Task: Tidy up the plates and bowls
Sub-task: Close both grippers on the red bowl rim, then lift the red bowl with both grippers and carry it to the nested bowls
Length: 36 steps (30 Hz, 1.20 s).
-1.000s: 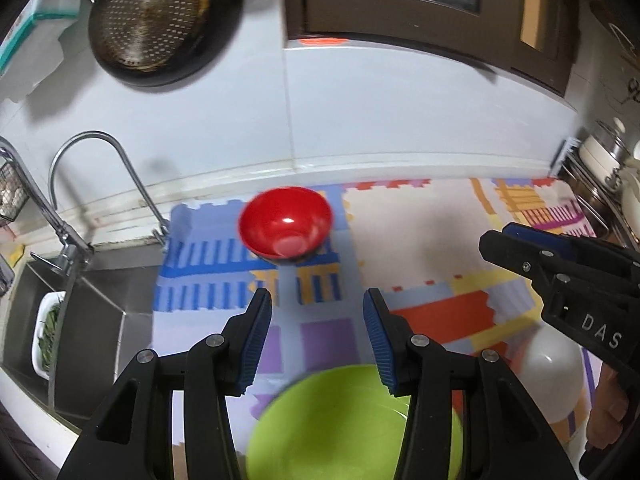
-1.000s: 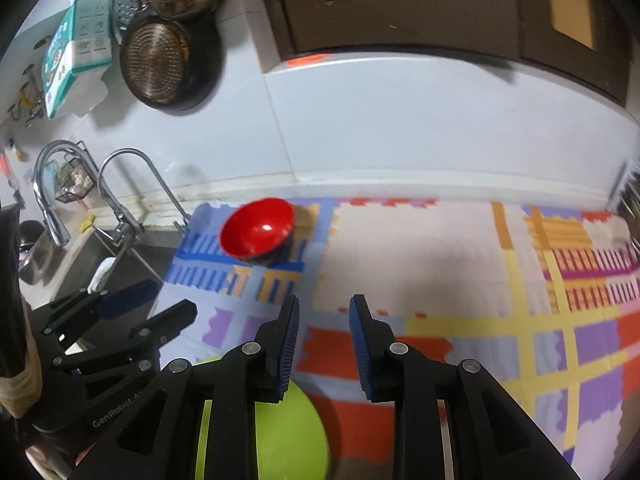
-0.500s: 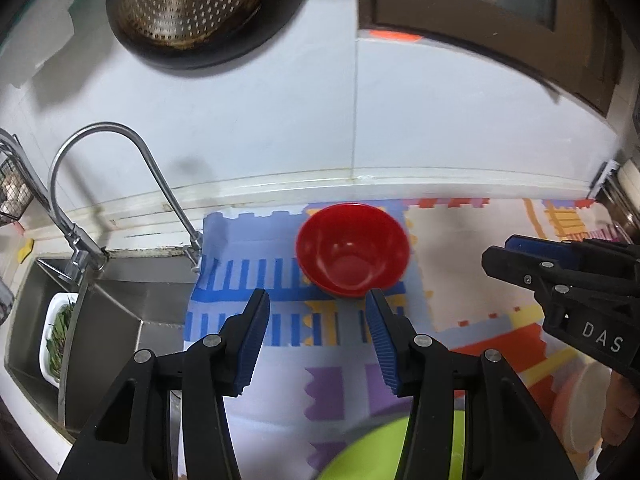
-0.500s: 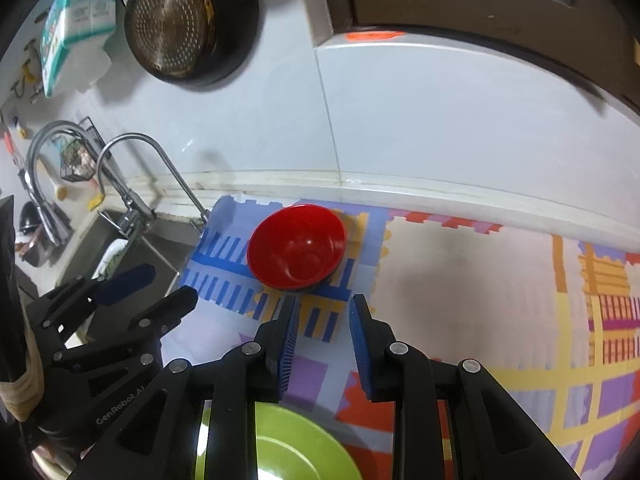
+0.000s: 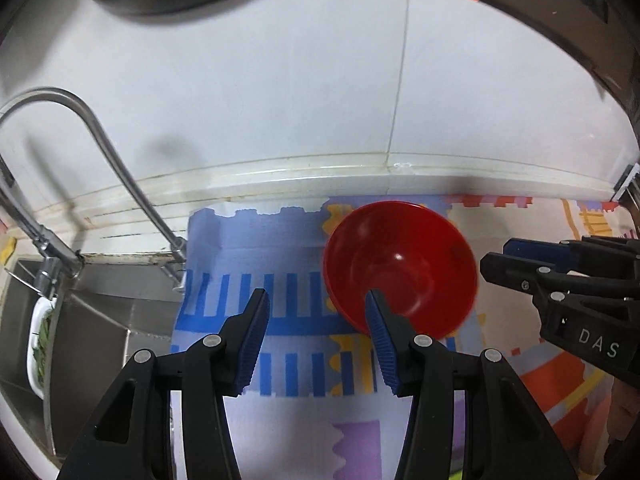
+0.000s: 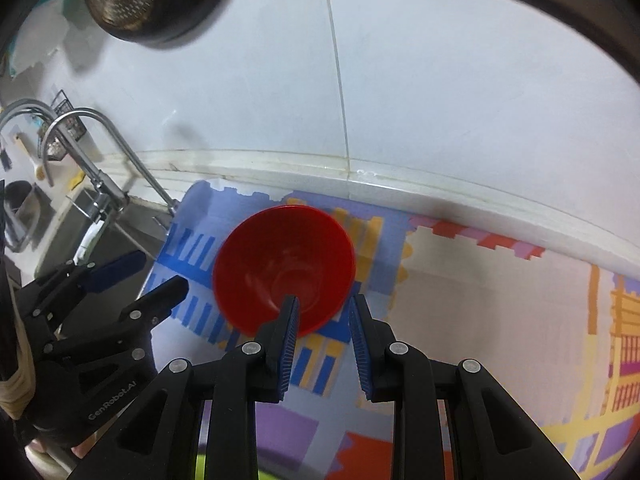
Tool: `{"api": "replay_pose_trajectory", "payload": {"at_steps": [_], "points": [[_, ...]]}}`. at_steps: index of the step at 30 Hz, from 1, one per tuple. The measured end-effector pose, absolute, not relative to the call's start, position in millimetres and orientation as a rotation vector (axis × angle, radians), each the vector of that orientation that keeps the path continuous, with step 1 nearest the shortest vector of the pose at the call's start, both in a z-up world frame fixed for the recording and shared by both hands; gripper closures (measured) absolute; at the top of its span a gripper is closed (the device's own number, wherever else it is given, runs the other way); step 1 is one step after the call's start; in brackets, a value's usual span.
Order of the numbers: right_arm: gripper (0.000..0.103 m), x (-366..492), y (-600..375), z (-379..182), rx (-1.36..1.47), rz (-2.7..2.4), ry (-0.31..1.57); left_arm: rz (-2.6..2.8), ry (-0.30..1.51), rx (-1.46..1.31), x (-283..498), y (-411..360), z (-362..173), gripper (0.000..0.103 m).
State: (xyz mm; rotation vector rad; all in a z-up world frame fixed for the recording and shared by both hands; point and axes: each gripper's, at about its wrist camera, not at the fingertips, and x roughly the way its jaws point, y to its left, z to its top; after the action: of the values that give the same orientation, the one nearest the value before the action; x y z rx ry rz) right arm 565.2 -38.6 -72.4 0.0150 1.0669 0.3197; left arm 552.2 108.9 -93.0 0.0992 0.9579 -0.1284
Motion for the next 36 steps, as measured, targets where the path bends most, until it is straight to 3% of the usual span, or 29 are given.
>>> {"api": "replay_pose_trajectory", "payload": {"at_steps": [13, 24, 36], "points": [[0.076, 598, -42, -114, 0.053, 0.291, 1.164, -0.168, 1.026, 0.075, 589, 103, -133, 0.055], [0.089, 604, -40, -123, 0.063, 0.29, 1.183, -0.23, 1.072, 0.008, 597, 102, -148, 0.083], [0.091, 603, -36, -124, 0.078, 0.269, 1.202, -0.203, 1.079, 0.013, 593, 95, -145, 0.084]]}}
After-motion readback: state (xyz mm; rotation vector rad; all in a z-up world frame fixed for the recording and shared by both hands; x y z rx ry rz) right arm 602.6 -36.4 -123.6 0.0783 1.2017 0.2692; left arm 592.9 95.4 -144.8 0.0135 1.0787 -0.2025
